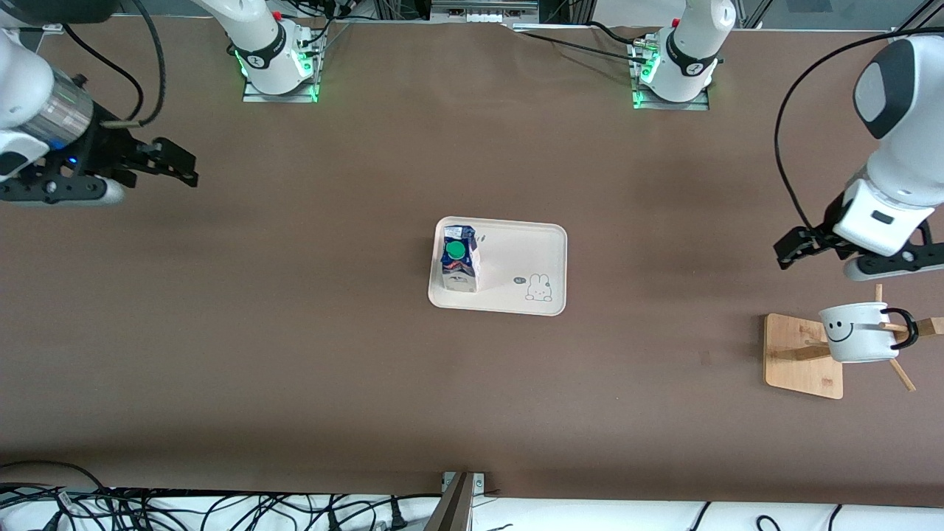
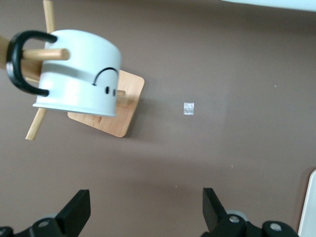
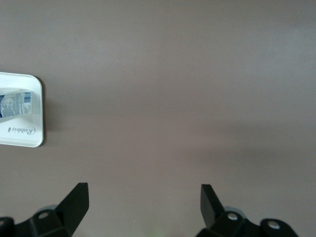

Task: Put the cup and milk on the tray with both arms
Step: 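Lower the left gripper to the white mug and grasp it, then lift the mug off the wooden stand with the left gripper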

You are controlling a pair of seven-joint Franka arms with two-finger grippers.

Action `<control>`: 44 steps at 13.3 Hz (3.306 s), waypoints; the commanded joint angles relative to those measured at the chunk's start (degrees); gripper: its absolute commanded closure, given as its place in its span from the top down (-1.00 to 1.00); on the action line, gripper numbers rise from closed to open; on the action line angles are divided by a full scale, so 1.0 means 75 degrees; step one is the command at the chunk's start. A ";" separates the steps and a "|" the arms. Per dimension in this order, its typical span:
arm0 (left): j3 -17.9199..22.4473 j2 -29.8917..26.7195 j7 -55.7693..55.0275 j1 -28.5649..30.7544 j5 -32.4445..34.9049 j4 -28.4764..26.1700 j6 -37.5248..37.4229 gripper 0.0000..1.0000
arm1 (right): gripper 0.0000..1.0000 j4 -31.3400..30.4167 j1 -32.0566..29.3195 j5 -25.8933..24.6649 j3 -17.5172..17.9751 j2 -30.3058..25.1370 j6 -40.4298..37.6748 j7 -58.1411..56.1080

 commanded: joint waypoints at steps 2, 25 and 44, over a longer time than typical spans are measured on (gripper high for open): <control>-0.0090 -0.0491 0.0419 0.0566 -0.0462 -0.1248 0.1451 1.00 | 1.00 -0.0085 -0.0409 -0.0471 0.0381 -0.0053 0.0225 -0.0303; -0.0277 0.1054 0.1147 0.0965 -0.2525 -0.0115 0.2970 -1.00 | 1.00 0.0303 -0.0069 -0.1245 0.0405 0.0206 0.0319 -0.0186; -0.3008 0.2199 0.0797 0.0135 -0.1493 0.3272 -0.5262 -1.00 | 1.00 0.0221 0.0458 -0.0965 0.0451 0.0429 0.0166 -0.0186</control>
